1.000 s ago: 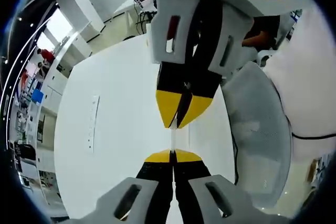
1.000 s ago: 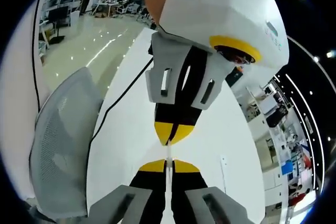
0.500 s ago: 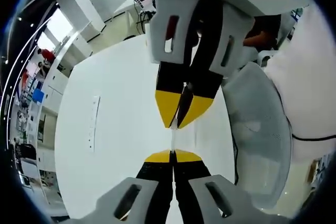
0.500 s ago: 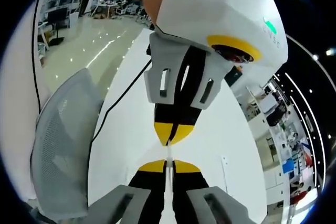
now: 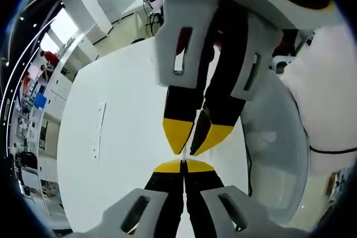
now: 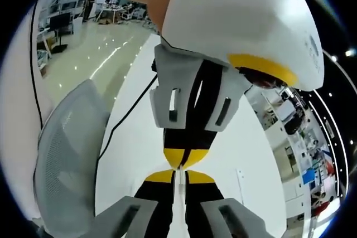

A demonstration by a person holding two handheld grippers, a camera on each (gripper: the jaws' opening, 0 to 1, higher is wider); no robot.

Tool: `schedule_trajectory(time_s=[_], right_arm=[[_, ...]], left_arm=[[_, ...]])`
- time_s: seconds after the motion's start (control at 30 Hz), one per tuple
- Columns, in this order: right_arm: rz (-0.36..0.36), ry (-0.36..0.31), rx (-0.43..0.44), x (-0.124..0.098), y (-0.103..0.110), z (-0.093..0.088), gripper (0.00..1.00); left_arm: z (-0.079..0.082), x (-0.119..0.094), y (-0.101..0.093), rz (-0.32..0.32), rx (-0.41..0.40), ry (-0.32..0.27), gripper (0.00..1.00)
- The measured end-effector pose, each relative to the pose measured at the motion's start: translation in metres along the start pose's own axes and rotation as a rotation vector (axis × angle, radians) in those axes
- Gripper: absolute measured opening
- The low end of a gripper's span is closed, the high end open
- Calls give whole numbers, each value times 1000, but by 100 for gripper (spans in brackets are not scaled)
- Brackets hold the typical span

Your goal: Arrange the food packaging bags into a neat stack by flattening each bag and aligning their edges.

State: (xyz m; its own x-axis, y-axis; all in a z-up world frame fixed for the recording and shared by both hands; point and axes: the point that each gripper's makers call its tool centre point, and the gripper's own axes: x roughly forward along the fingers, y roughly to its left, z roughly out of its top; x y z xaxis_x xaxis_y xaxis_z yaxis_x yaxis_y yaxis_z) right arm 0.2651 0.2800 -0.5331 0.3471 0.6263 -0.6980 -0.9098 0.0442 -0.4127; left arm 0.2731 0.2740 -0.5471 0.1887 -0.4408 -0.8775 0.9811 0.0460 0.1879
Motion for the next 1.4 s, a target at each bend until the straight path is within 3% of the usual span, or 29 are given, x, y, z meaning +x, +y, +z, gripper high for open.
schedule_trajectory(time_s=[1.4], right_arm=[[14,40,-32,0,2,-10,0]], left_arm=[[3,0,-1,-1,7,-9,0]])
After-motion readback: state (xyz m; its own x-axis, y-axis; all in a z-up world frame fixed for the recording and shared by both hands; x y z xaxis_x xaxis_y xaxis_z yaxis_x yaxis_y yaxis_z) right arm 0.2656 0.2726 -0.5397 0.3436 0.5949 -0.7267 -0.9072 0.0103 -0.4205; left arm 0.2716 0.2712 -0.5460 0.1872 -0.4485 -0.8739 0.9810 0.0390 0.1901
